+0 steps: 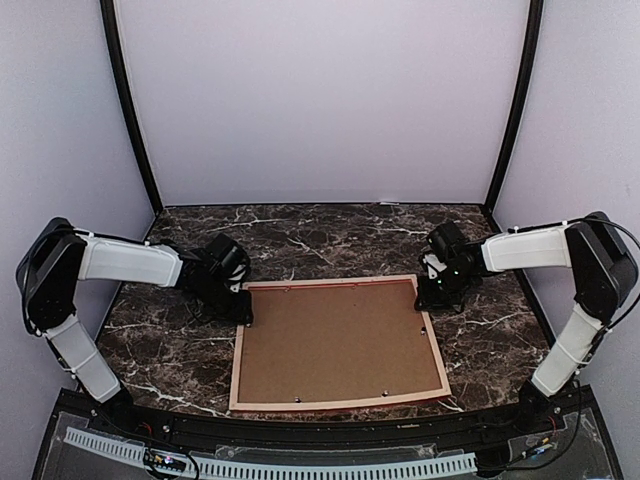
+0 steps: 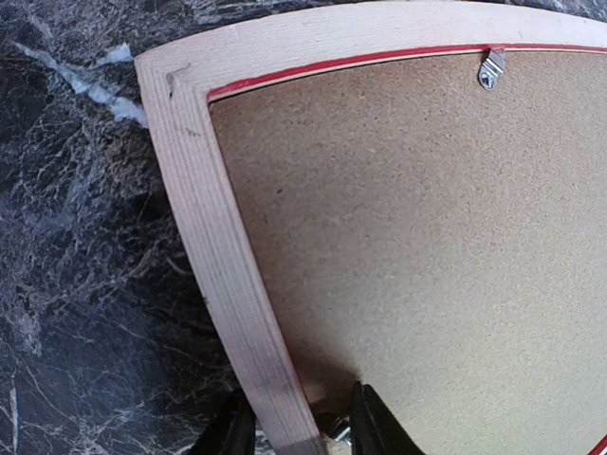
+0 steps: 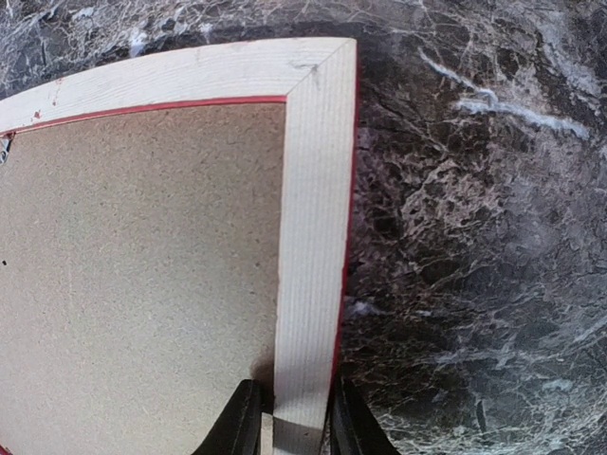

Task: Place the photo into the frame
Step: Press the fastener onto the backboard.

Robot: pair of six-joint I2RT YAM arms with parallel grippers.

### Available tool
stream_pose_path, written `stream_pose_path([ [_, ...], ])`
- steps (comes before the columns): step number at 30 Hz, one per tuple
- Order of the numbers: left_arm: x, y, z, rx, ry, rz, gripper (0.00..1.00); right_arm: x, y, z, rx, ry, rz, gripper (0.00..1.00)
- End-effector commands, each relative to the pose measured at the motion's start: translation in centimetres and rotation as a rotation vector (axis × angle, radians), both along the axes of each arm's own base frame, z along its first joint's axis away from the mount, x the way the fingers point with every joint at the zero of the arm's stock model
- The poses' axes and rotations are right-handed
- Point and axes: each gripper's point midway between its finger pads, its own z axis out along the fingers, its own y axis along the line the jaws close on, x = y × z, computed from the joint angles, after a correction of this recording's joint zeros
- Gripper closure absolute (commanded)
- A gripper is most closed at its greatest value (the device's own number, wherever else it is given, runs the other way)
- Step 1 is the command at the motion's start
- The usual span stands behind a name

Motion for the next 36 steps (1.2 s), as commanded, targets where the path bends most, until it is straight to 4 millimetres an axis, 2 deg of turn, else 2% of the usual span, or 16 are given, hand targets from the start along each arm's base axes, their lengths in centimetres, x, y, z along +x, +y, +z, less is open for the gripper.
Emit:
stream_pose_path([
  [1,-1.6,0.1,0.0,-0.028,0.034,-0.016,0.67,-1.4,-0.5,-1.3,-0.023,0.046,0.011,0.76],
  [10,-3.3,0.3,-0.3,-0.039,0.082,-0.053,0.71,-1.5,-0.5,-1.3,-0.022,0.047,0.012,0.77],
  [21,-4.5,0.6,-0.3,-0.067,0.15,-0.112,0.68,-1.5,-0.5,-1.3,-0.017,0.053,-0.002,0.78],
  [29,-3.9,0.4,0.5,-0.081,0.148,-0.128,0.6,-1.7,-0.5,-1.5,-0.013,0.059,-0.003,0.79],
  [36,-2.4,0.5,1.8,-0.105,0.083,-0.086,0.41,-1.7,-0.5,-1.2,-0.01,0.054,-0.009,0.77],
])
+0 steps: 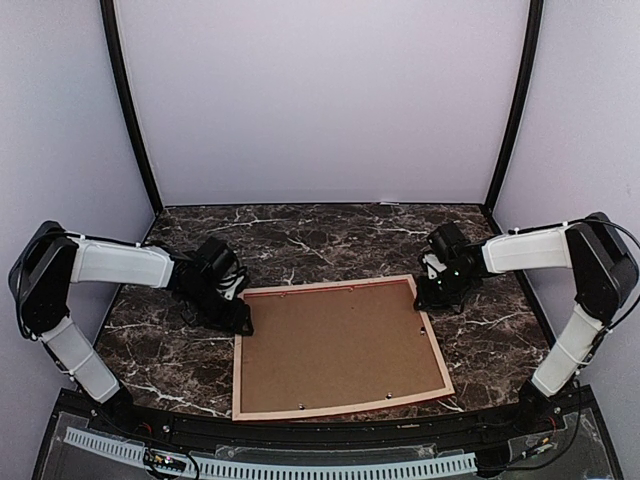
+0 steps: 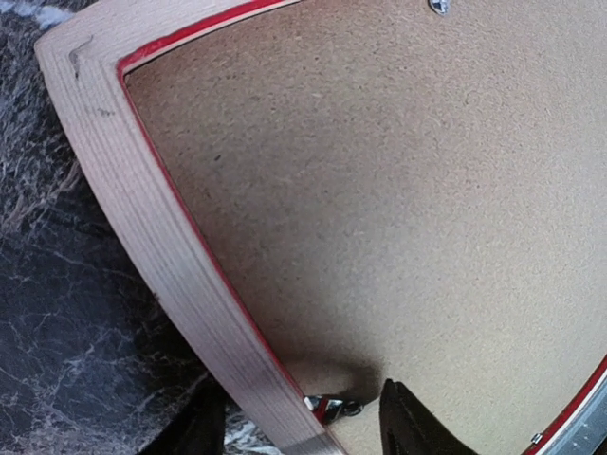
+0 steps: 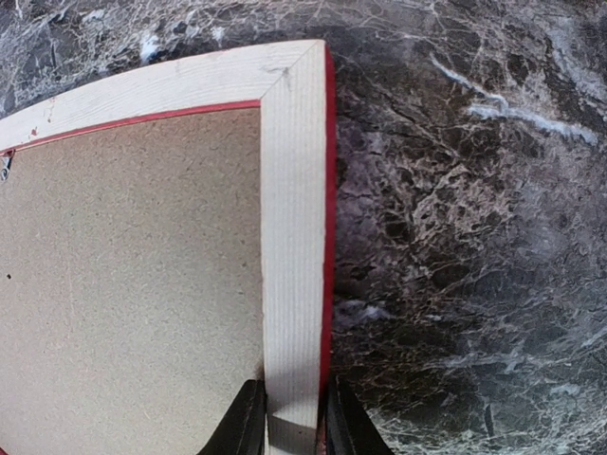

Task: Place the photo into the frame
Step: Press the fastener onto the backboard.

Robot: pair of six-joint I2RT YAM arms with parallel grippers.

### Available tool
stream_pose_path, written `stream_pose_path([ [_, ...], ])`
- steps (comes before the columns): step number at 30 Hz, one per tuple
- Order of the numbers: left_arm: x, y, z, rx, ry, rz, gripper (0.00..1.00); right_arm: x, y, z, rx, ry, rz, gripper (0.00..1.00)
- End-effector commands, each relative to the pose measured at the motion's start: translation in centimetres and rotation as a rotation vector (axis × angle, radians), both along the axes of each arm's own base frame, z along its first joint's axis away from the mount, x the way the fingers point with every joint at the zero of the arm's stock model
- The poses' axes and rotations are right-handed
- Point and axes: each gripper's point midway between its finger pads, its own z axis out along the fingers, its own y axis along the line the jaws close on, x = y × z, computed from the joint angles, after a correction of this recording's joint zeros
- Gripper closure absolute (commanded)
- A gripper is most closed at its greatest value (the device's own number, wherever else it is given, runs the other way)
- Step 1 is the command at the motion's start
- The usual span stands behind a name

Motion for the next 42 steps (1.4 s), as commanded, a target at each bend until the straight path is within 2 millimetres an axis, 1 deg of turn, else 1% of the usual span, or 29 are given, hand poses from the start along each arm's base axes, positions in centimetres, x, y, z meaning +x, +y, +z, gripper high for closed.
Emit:
stream_pose_path([
  [1,0.9,-0.1,2.0,-0.032,-0.042,0.024,0.39,-1.7,-0.8,-1.3,-0.029,0.064,-0.011,0.77],
  [3,1.3,-0.1,2.1,-0.038,-0.053,0.04,0.36,-1.6,-0.8,-1.1,-0.029,0.061,-0.012,0.74],
  [8,2.7,0.1,2.4,-0.047,-0.082,0.083,0.36,-1.5,-0.7,-0.9,-0.029,0.056,-0.012,0.69],
  [12,3.7,0.4,2.4,-0.033,-0.101,0.101,0.41,-1.4,-0.7,-0.5,-0.026,0.049,-0.01,0.64],
  [15,4.3,0.4,2.3,-0.024,-0.108,0.102,0.47,-1.4,-0.7,-0.1,-0.023,0.043,-0.012,0.59],
  [20,4.6,0.4,1.5,-0.008,-0.098,0.102,0.54,-1.7,-0.4,0.4,0.005,0.039,-0.014,0.51],
  [26,4.8,0.5,1.1,0.0,-0.098,0.116,0.58,-2.1,-0.3,1.1,0.031,0.034,-0.017,0.44],
  [29,4.8,0.6,1.0,0.002,-0.102,0.126,0.61,-2.4,-0.4,1.2,0.038,0.034,-0.02,0.42],
  [36,4.8,1.0,0.8,0.009,-0.11,0.15,0.67,-3.7,-0.4,1.2,0.048,0.045,-0.024,0.41],
  [40,4.8,1.0,0.7,0.001,-0.112,0.159,0.68,-4.7,-0.3,0.9,0.043,0.058,-0.022,0.41],
  [42,4.7,0.9,0.7,-0.003,-0.111,0.16,0.69,-5.3,-0.5,0.5,0.029,0.071,-0.025,0.42],
])
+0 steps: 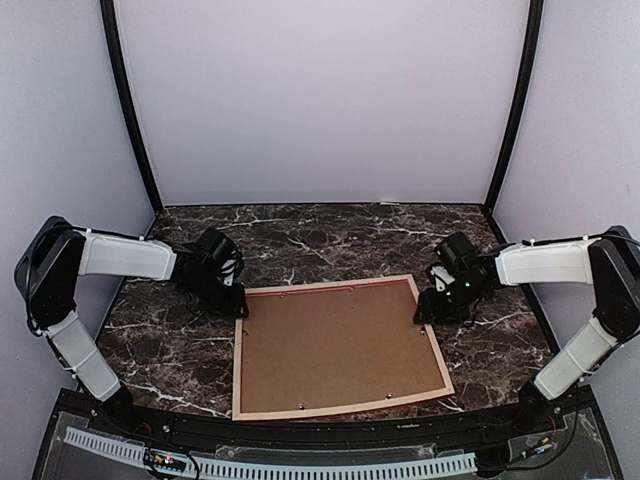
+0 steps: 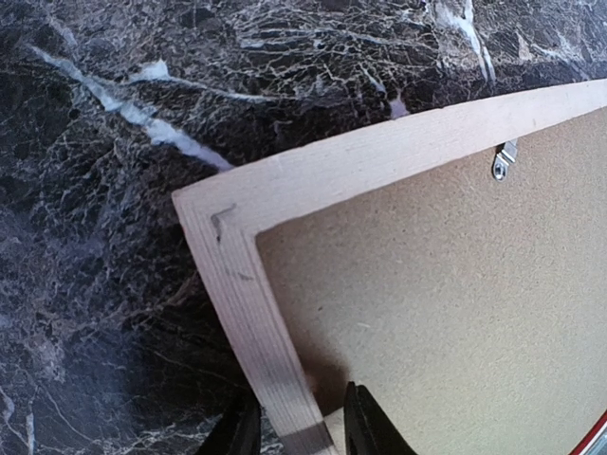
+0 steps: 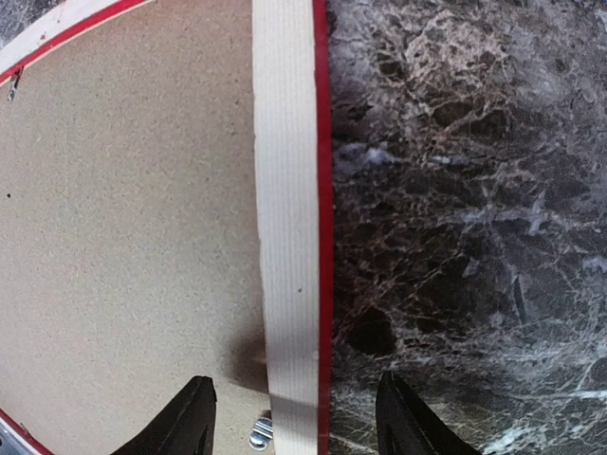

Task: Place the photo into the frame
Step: Press the fastener onto the backboard.

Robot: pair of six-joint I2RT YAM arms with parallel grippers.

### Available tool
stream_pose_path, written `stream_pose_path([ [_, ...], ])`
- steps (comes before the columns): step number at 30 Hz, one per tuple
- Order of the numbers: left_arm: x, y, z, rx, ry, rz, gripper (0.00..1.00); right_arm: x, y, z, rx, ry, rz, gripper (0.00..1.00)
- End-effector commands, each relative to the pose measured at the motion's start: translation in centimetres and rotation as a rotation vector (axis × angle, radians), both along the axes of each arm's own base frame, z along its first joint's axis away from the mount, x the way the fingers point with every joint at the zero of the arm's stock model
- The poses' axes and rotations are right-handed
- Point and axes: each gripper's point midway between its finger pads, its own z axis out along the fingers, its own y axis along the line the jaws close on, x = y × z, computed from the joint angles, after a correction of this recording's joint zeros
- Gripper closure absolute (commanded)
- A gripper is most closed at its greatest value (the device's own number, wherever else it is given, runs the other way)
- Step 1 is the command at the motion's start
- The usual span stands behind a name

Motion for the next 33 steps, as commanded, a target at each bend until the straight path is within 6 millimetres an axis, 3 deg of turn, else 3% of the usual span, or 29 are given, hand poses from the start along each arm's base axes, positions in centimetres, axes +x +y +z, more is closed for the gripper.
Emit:
stream_pose_path([
  [1,0.2,0.2,0.3,-0.012,-0.018,0.021,0.69,-1.3,0.1,-0.3,-0.004,0.015,-0.004,0.42],
  [18,-0.2,0.4,-0.1,-0.01,-0.012,0.023,0.69,-2.2,-0.2,-1.4,-0.034,0.044,0.024,0.7],
  [33,-0.4,0.7,-0.3,0.003,-0.01,0.024,0.69,-3.5,0.2,-2.0,-0.025,0.099,0.131,0.8],
])
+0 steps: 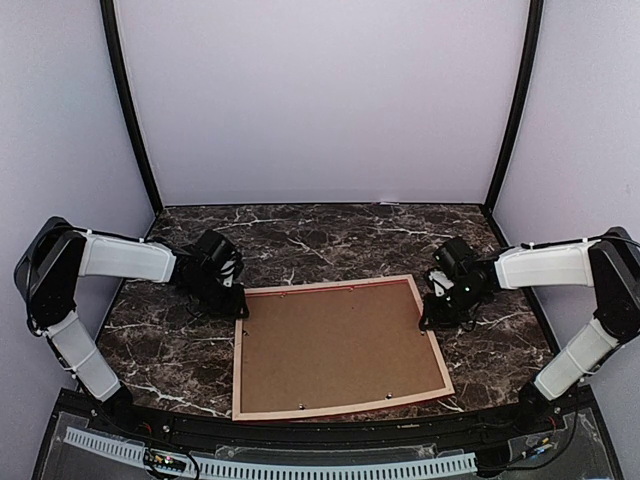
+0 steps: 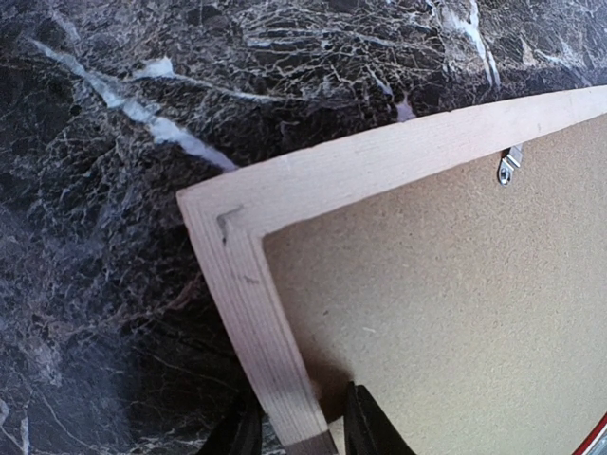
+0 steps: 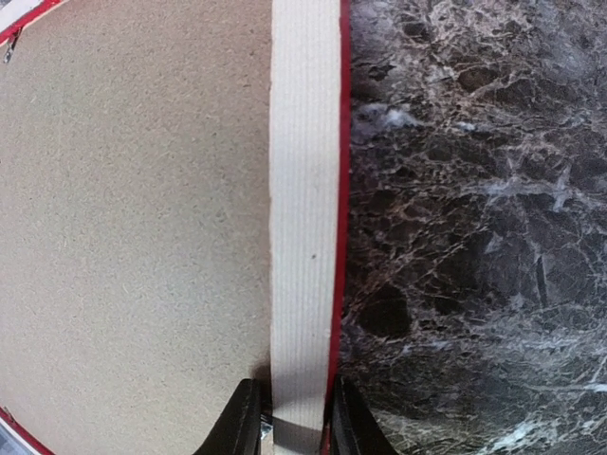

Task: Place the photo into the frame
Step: Press the fastener onto the backboard.

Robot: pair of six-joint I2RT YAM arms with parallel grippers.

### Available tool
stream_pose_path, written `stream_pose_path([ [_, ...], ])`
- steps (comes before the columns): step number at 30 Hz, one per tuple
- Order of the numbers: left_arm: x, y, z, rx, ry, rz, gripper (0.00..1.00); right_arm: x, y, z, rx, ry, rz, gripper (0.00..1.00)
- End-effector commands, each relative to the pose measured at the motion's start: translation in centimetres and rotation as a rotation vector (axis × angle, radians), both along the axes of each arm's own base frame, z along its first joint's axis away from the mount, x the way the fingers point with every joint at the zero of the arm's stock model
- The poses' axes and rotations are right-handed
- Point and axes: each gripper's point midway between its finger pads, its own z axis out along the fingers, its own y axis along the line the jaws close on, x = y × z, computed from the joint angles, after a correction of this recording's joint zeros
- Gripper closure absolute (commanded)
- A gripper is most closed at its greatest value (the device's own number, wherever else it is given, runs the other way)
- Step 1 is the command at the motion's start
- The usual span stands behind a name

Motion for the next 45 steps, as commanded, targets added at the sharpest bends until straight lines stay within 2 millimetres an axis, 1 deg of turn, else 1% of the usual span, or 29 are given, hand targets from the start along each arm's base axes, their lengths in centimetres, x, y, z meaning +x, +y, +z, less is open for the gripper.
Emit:
stream_pose_path([
  [1,-0.4,0.7,0.1,0.014,-0.004,0.01,0.7,-2.2,0.2,-1.4,0.0,0.094,0.088,0.8],
  [5,-0.3,0.7,0.3,0.015,-0.008,0.012,0.7,-2.9,0.9,-1.7,0.042,0.143,0.103,0.82],
  [8,-0.4,0.8,0.5,0.014,-0.011,0.014,0.7,-2.9,0.9,-2.0,0.069,0.17,0.089,0.84],
  [12,-0.4,0.8,0.6,0.008,-0.014,0.022,0.69,-2.0,1.2,-0.8,0.146,0.157,0.06,0.84],
  [14,-0.3,0.7,0.7,0.003,-0.018,0.026,0.69,-1.4,1.7,0.1,0.172,0.139,0.065,0.78],
  [16,-0.3,0.6,0.7,-0.002,-0.018,0.028,0.69,-1.1,2.0,0.7,0.185,0.125,0.068,0.67],
  [18,-0.2,0.6,0.6,-0.004,-0.018,0.032,0.69,-0.9,2.0,1.0,0.181,0.119,0.065,0.59],
  [20,-0.2,0.6,0.6,-0.007,-0.019,0.035,0.7,-0.9,1.7,1.3,0.17,0.115,0.063,0.55],
  [24,-0.1,0.5,0.6,-0.012,-0.02,0.043,0.69,-1.2,1.0,1.5,0.137,0.112,0.048,0.52],
  [31,-0.1,0.5,0.5,-0.012,-0.022,0.045,0.69,-2.3,-0.4,1.2,0.087,0.124,0.011,0.52],
  [40,-0.3,0.7,0.4,-0.007,-0.02,0.044,0.69,-2.6,-1.3,0.4,0.038,0.14,-0.004,0.64],
  [45,-0.3,0.7,0.3,-0.005,-0.018,0.044,0.69,-2.8,-1.7,0.0,0.012,0.15,-0.007,0.69],
])
